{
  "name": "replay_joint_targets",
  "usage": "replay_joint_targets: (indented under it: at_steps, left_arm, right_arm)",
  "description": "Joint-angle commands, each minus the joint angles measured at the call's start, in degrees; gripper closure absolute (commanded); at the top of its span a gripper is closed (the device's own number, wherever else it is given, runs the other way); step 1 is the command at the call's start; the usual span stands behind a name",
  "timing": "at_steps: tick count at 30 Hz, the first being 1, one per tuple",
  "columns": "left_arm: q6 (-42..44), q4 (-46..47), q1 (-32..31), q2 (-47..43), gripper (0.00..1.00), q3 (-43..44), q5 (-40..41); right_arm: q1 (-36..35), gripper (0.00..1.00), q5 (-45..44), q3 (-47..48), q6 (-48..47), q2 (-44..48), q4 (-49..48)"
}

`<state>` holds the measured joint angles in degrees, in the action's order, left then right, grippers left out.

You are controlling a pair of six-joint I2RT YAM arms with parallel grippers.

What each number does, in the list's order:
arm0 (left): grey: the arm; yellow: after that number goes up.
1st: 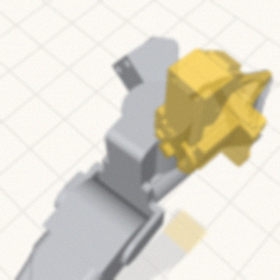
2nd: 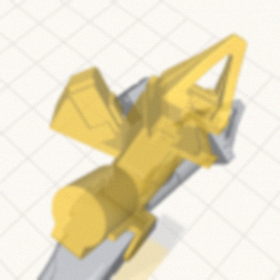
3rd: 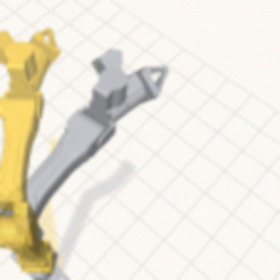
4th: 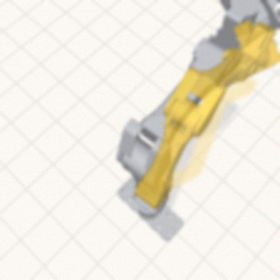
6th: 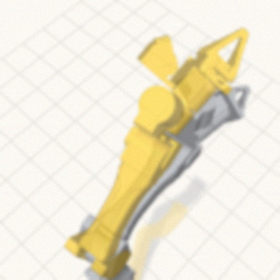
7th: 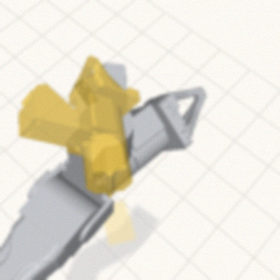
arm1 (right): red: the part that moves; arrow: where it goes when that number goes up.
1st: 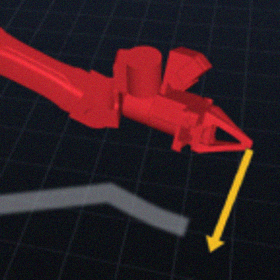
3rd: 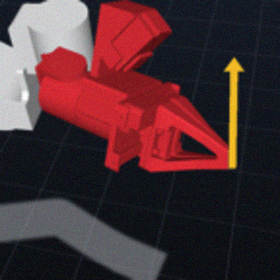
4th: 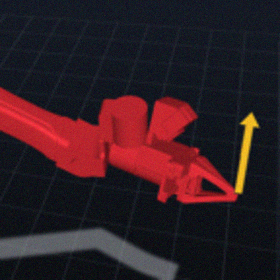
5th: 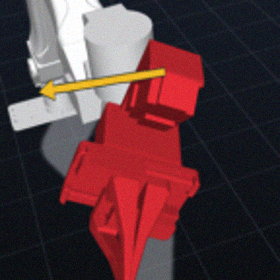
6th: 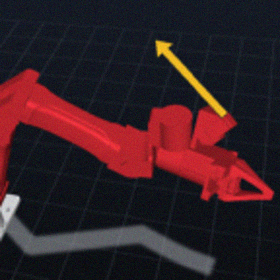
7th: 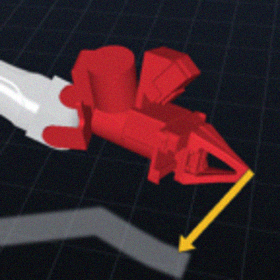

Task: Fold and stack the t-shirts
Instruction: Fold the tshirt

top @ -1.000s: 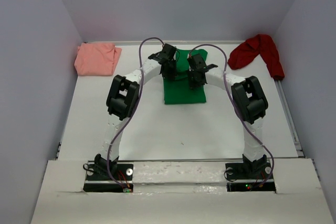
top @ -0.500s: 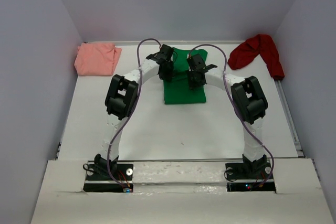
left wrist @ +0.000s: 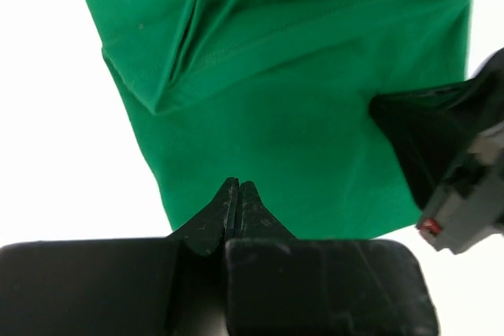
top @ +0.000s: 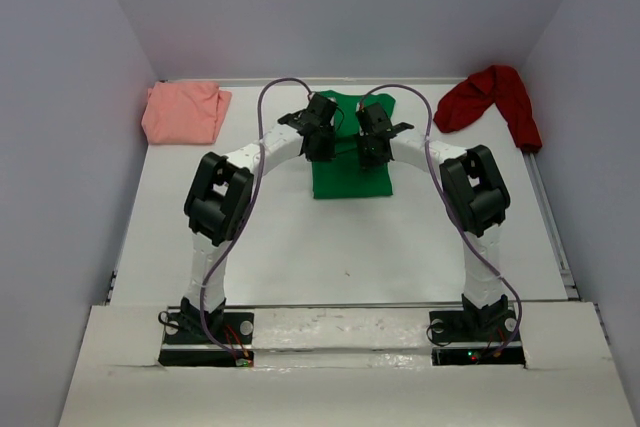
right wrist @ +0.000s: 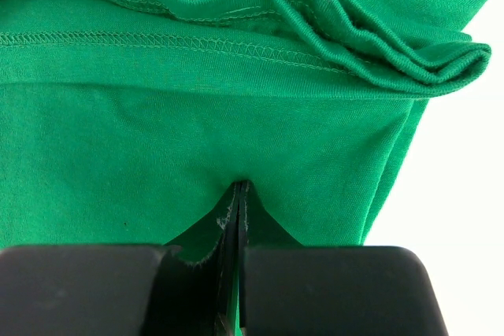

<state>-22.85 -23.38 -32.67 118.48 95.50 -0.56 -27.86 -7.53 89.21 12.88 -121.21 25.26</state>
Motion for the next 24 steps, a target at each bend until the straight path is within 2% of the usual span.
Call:
replay_joint_targets:
  at_steps: [1, 17, 24]
  left_arm:
    - [-1.0, 0.9, 0.2, -1.1, 1.00, -0.9, 0.8]
    - [-0.2, -2.8, 0.4, 9.7, 1.00, 11.8, 0.9]
    - [0.1, -2.1, 0.5, 10.9, 1.00, 11.1, 0.8]
  right_arm:
    - [-0.7, 1.00, -0.7, -1.3, -0.3, -1.8, 3.0]
    - [-0.7, 1.00, -0.3, -2.1, -0.1, -1.5, 3.0]
    - [-0.7, 1.00, -0.3, -1.9, -0.3, -2.1, 3.0]
